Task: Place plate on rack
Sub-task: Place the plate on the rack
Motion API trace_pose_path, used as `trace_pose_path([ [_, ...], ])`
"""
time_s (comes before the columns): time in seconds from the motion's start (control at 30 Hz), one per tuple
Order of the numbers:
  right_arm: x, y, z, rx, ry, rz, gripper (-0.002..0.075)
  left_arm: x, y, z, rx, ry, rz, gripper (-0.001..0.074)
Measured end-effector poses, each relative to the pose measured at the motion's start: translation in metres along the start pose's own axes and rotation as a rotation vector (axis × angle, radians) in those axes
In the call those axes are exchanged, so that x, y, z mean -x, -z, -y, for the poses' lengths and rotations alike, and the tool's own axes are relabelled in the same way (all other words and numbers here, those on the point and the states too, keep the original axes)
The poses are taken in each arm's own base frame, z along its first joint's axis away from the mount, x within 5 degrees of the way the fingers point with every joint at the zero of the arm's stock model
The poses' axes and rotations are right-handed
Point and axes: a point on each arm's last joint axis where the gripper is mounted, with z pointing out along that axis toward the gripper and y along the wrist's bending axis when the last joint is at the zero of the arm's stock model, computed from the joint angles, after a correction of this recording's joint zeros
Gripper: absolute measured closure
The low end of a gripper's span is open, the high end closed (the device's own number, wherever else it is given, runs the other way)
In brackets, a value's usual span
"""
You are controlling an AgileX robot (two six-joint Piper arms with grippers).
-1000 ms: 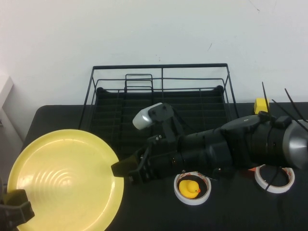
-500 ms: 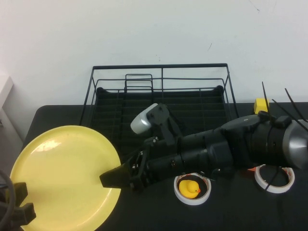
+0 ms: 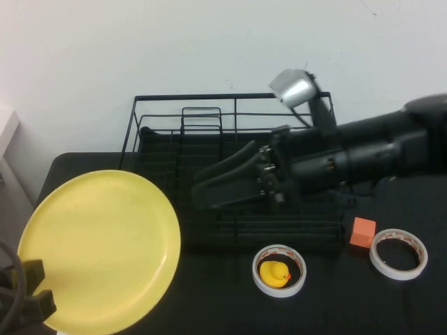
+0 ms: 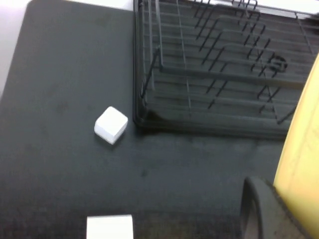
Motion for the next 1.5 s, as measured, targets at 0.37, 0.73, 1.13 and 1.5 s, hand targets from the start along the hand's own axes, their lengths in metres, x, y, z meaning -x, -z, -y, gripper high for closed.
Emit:
trace_pose_path([
  [0.37,0.01,0.061,-0.085,-0.21,0.292,-0.501,0.0709,0.037,0.008,0.007,-0.008,-0.352,0.428,0.0685],
  [0.73,-0.025,0.129,-0.132,-0.719,0.309,-0.838,0.0718,0.08,-0.01,0.034,-0.044,-0.813,0.64,0.0685],
  [1.13,-0.116,0.13,-0.121,-0.776,0.353,-0.782,0.0721,0.126,-0.091,0.048,-0.118,-0.774,0.5,0.0685],
  [1.5,-0.126,0.134,-0.13,-0.817,0.452,-0.717,0.0721,0.125,-0.149,0.048,-0.186,-0.584,0.314,0.0685],
])
